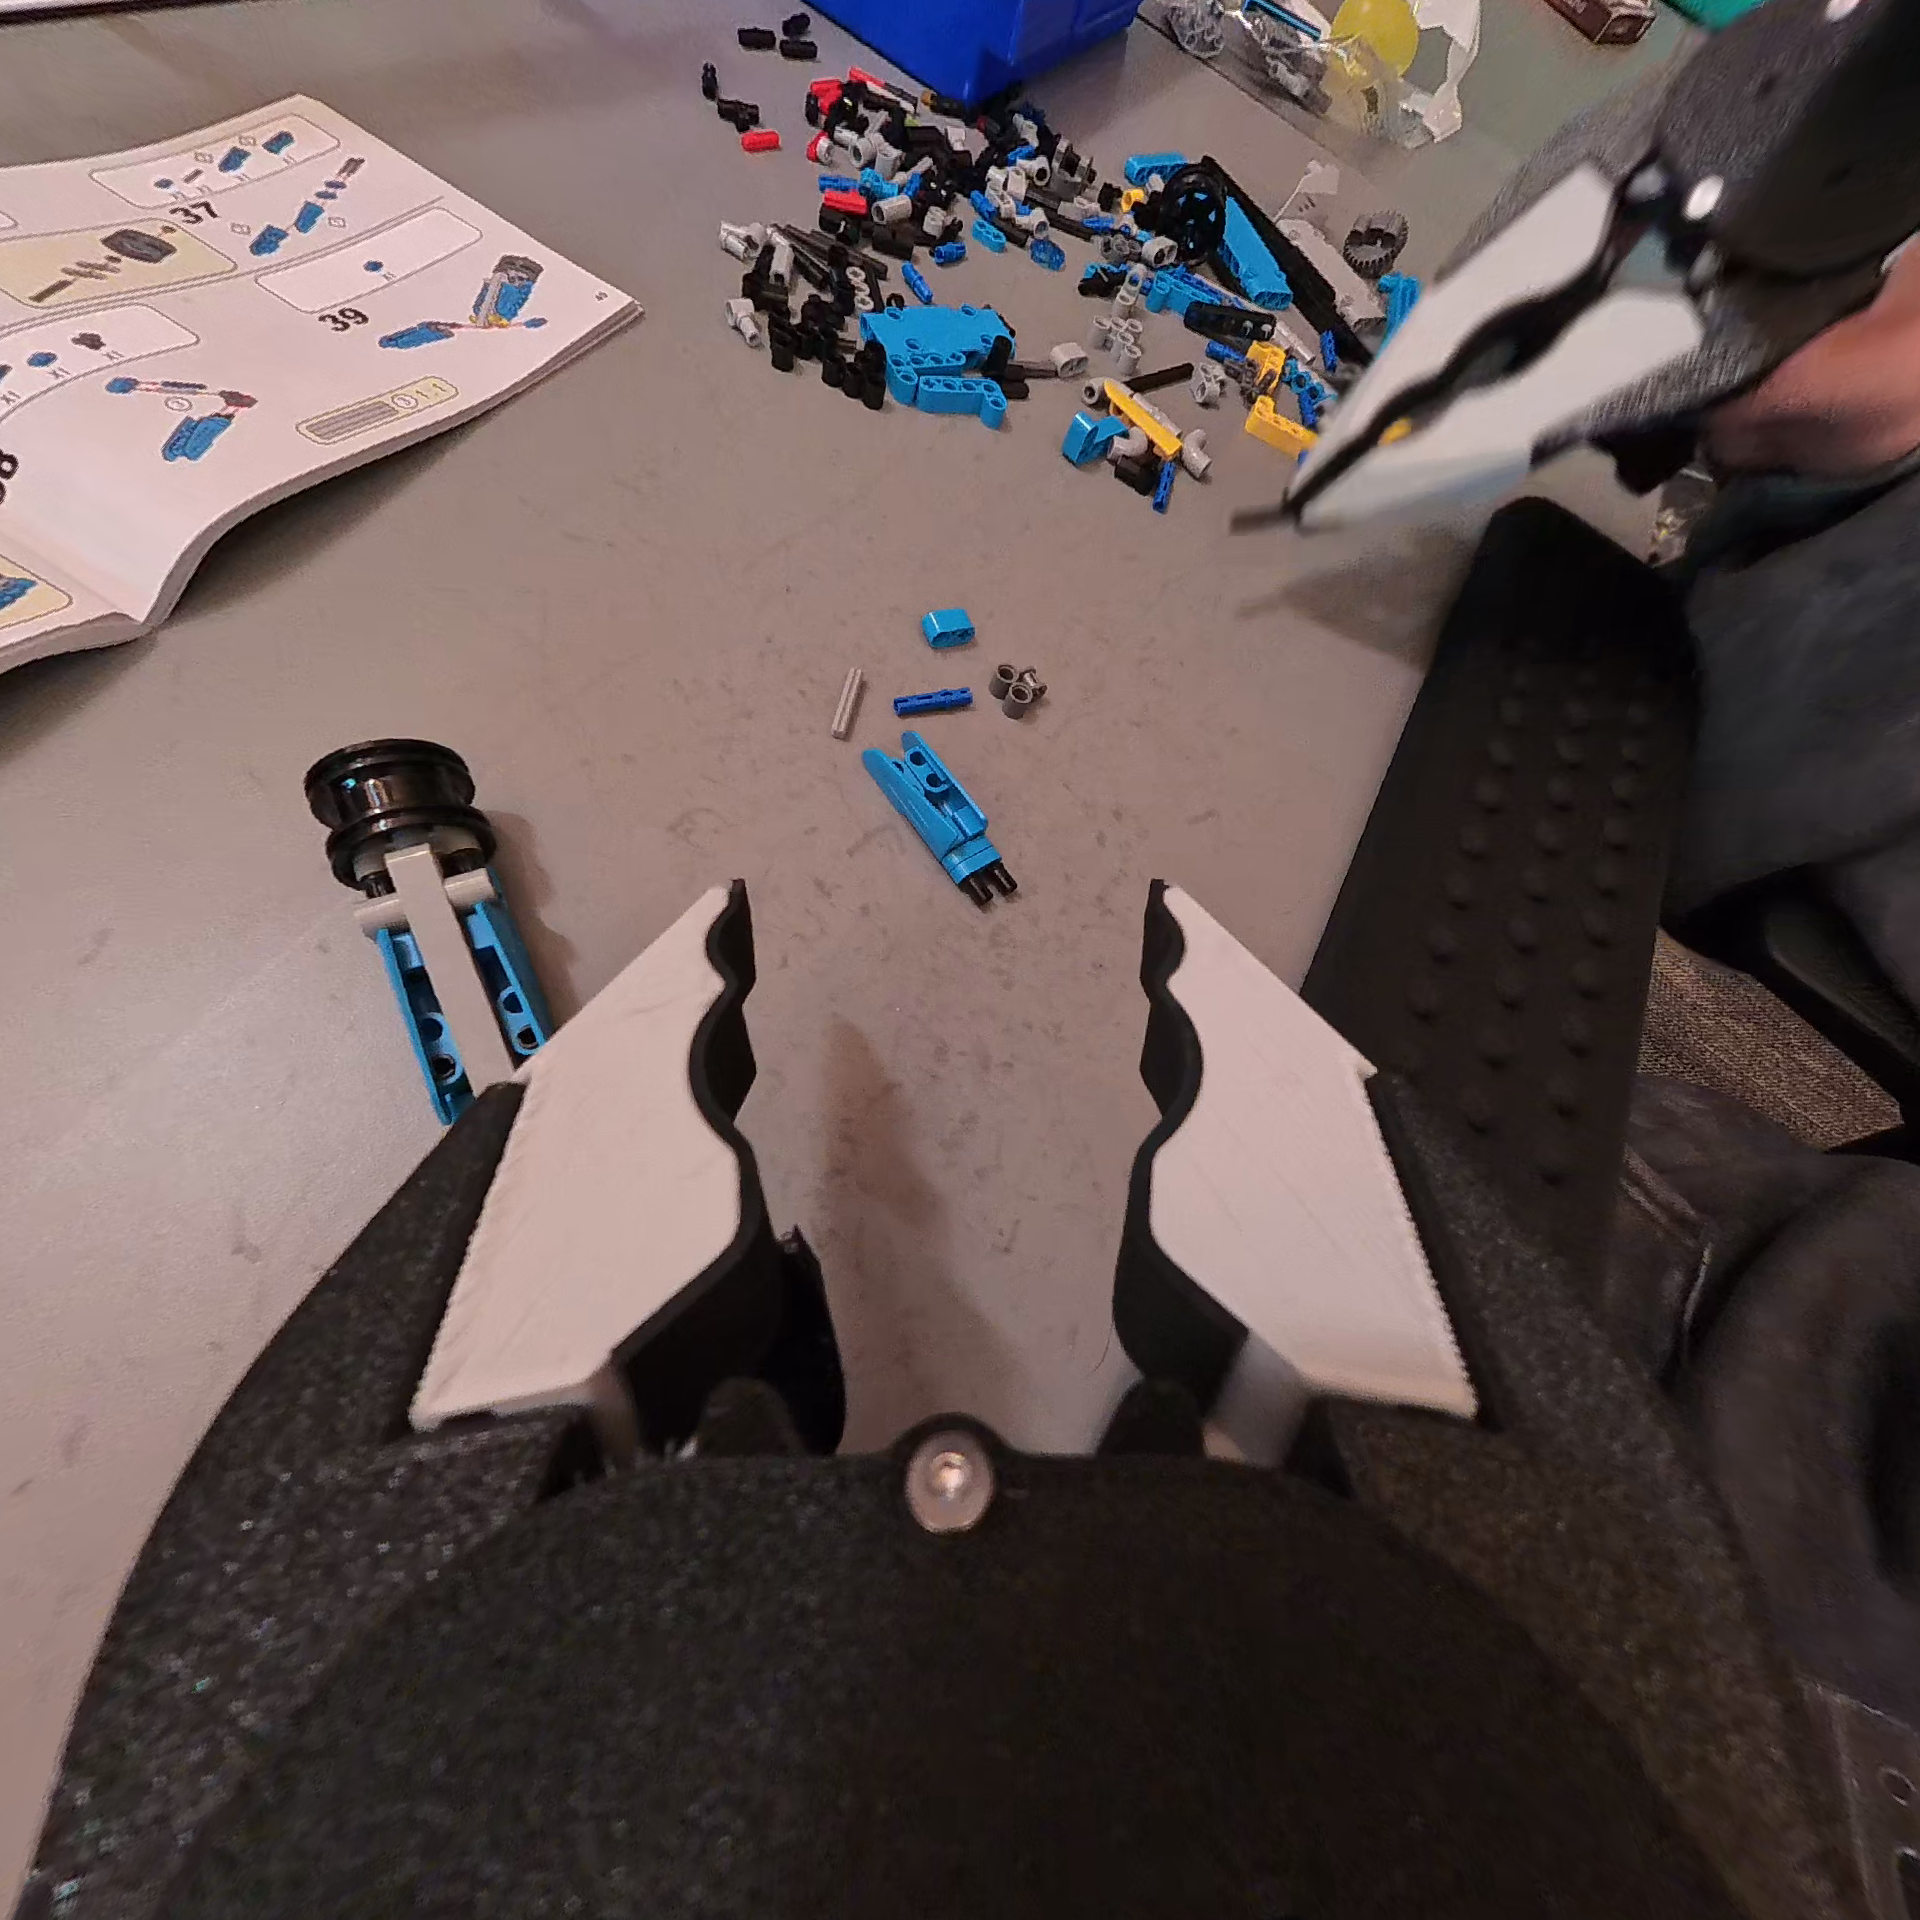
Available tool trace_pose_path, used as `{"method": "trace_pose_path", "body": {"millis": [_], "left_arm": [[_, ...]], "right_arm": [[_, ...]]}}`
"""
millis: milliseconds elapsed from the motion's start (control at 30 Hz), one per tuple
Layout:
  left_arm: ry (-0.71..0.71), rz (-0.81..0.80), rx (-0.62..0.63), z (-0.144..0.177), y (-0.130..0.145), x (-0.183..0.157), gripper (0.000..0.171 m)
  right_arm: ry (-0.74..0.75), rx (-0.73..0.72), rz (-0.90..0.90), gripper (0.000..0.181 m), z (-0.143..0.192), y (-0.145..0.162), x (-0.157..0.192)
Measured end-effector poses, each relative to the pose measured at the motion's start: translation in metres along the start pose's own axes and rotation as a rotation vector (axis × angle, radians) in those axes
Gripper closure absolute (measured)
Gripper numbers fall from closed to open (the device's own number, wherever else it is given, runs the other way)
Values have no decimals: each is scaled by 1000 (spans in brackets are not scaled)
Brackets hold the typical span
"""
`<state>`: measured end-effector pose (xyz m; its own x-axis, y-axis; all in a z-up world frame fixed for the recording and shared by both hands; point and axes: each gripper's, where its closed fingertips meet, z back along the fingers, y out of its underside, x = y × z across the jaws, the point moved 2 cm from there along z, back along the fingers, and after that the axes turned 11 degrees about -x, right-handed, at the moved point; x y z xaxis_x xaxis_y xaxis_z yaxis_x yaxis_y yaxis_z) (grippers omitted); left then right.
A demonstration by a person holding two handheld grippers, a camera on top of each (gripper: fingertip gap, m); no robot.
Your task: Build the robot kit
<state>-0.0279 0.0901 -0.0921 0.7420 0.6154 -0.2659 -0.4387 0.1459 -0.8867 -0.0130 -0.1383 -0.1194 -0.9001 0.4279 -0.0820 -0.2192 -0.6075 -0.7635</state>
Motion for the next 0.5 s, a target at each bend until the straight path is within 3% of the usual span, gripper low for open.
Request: {"method": "trace_pose_path", "body": {"millis": [133, 200, 333, 400, 500], "left_arm": [[-3, 0, 2, -1, 0, 0, 96], [-13, -7, 8, -1, 1, 1, 96], [-22, -14, 1, 0, 0, 1, 96], [-81, -21, -13, 2, -2, 10, 95], [-151, -15, -49, 7, -9, 20, 94]], "right_arm": [[415, -72, -49, 178, 53, 1, -94], [520, 5, -98, 178, 62, 22, -126], [511, 127, -232, 177, 46, 55, -145], [551, 86, -272, 170, 46, 54, -150], [555, -66, -344, 166, 60, 28, -150]]}}
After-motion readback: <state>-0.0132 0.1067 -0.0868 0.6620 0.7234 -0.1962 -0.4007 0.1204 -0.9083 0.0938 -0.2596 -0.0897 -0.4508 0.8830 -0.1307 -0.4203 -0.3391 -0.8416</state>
